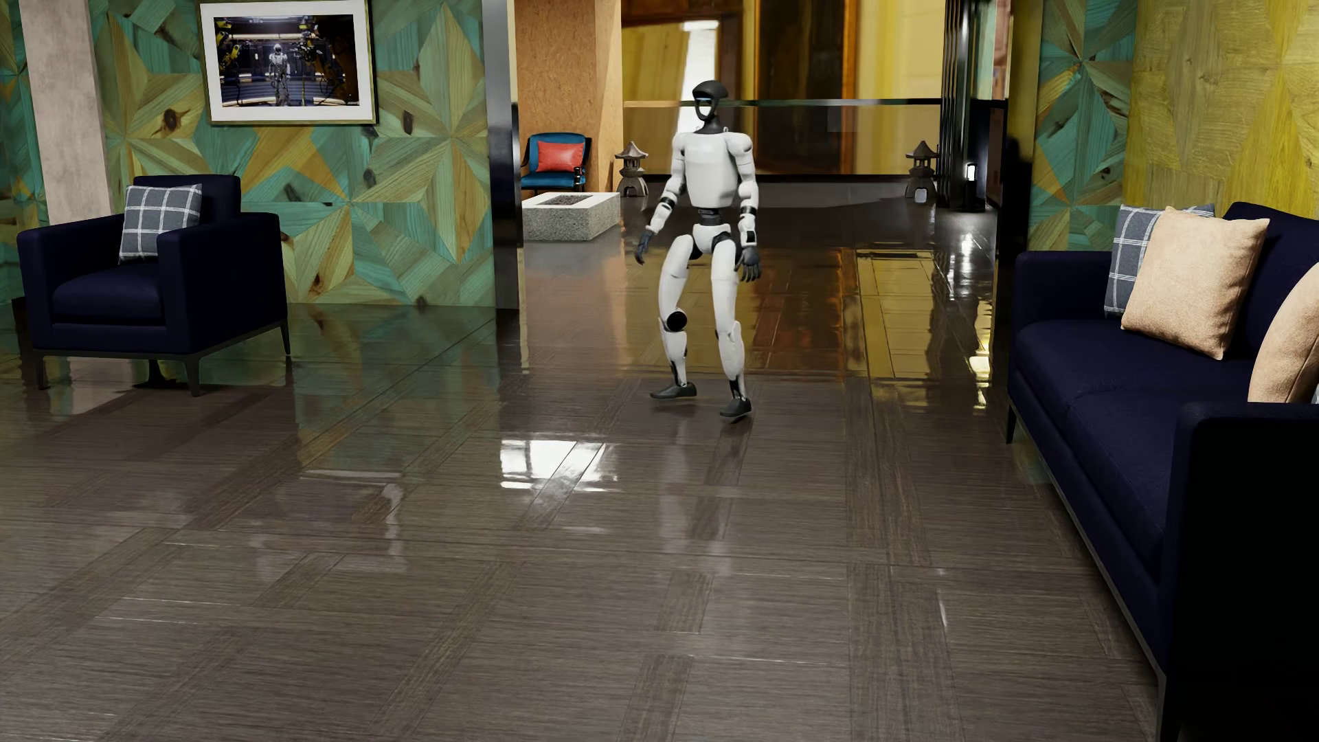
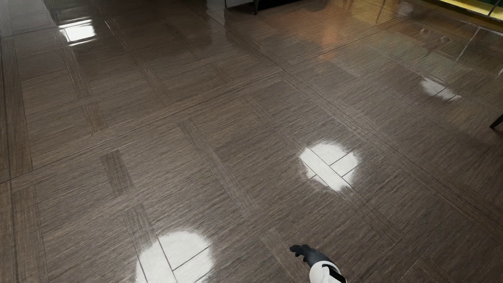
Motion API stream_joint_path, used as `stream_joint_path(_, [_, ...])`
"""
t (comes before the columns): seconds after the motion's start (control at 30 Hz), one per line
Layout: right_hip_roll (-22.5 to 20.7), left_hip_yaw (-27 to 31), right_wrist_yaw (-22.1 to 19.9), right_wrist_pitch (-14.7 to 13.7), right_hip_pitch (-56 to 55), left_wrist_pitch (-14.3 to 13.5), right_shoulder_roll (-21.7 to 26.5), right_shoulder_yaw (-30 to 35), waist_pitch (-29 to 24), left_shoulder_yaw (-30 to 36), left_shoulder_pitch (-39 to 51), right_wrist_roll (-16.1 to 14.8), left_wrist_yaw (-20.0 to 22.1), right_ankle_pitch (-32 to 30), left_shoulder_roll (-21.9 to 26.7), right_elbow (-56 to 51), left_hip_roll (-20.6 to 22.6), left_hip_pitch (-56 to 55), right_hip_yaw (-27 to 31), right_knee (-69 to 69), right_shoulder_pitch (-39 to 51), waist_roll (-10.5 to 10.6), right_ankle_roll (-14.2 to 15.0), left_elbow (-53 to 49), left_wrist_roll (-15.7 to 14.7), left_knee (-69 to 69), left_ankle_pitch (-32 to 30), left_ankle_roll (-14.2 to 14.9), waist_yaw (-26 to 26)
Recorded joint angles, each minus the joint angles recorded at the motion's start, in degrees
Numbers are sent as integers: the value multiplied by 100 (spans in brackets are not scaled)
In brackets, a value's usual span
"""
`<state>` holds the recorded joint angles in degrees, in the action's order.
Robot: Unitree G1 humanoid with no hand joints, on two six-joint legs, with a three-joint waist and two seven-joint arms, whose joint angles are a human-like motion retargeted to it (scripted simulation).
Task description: Turn back
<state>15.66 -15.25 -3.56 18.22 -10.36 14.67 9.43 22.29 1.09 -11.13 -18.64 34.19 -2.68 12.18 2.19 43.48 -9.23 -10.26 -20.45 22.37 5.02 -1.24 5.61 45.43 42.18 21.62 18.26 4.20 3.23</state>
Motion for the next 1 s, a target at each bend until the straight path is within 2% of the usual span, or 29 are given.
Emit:
stream_joint_path(0.07, [45,28,50,42,-70,-99,-148,-22,-19,8,152,-138,76,6,29,35,46,-73,-27,19,-130,-9,3,-214,-4,-35,-38,-6,5])
stream_joint_path(0.13, [97,60,168,123,-138,-217,-207,76,-39,48,311,-149,188,9,69,242,99,-150,-57,37,-262,-17,11,-440,-28,-65,-74,-14,1])
stream_joint_path(0.23, [170,109,449,379,-235,-287,-176,191,-69,176,605,-146,254,-4,128,692,171,-282,-108,39,-477,-28,37,-704,-54,-83,-109,-36,-23])
stream_joint_path(0.3, [219,131,553,488,-291,-468,-90,189,-85,227,626,-200,300,-28,198,1003,223,-365,-136,20,-619,-31,69,-854,-93,-89,-123,-59,-46])
stream_joint_path(0.4, [318,125,480,577,-392,-590,89,56,-107,300,731,-275,352,-72,187,1082,320,-477,-130,11,-905,-28,130,-900,-119,-81,-119,-116,-87])
stream_joint_path(0.5, [428,18,376,578,-510,-549,283,-126,-137,322,702,-355,350,-123,125,947,425,-527,2,24,-1081,-23,212,-786,-100,-36,-55,-202,-127])
stream_joint_path(0.57, [481,-182,411,544,-646,-524,461,-150,-159,234,556,-319,359,-168,52,877,486,-495,238,44,-1014,-24,268,-686,-142,-42,-3,-274,-145])
stream_joint_path(0.7, [452,-869,386,488,-1132,-164,488,-20,-230,208,293,-149,279,-206,-100,659,537,-297,1024,246,-481,-84,310,-414,-110,-209,46,-339,-152])
stream_joint_path(0.83, [180,-1446,181,182,-1655,6,182,273,-332,290,177,-30,104,-220,111,115,341,-169,1590,731,-191,-235,87,64,86,-184,79,-252,-180])
stream_joint_path(0.9, [48,-1567,160,5,-1816,41,9,452,-357,339,296,-11,61,-287,307,-137,193,-136,1660,965,-245,-302,164,182,201,-173,54,-164,-188])
stream_joint_path(0.97, [-124,-1619,366,-67,-1982,-23,-15,792,-366,287,441,60,103,-199,438,-197,53,-123,1933,1283,-245,-341,362,79,178,-140,29,-55,-182])
stream_joint_path(1.0, [-113,-1632,434,-94,-2075,-80,52,1048,-365,202,512,229,193,-40,469,-173,-15,-121,1936,1418,-196,-362,190,-58,113,-129,5,6,-160])
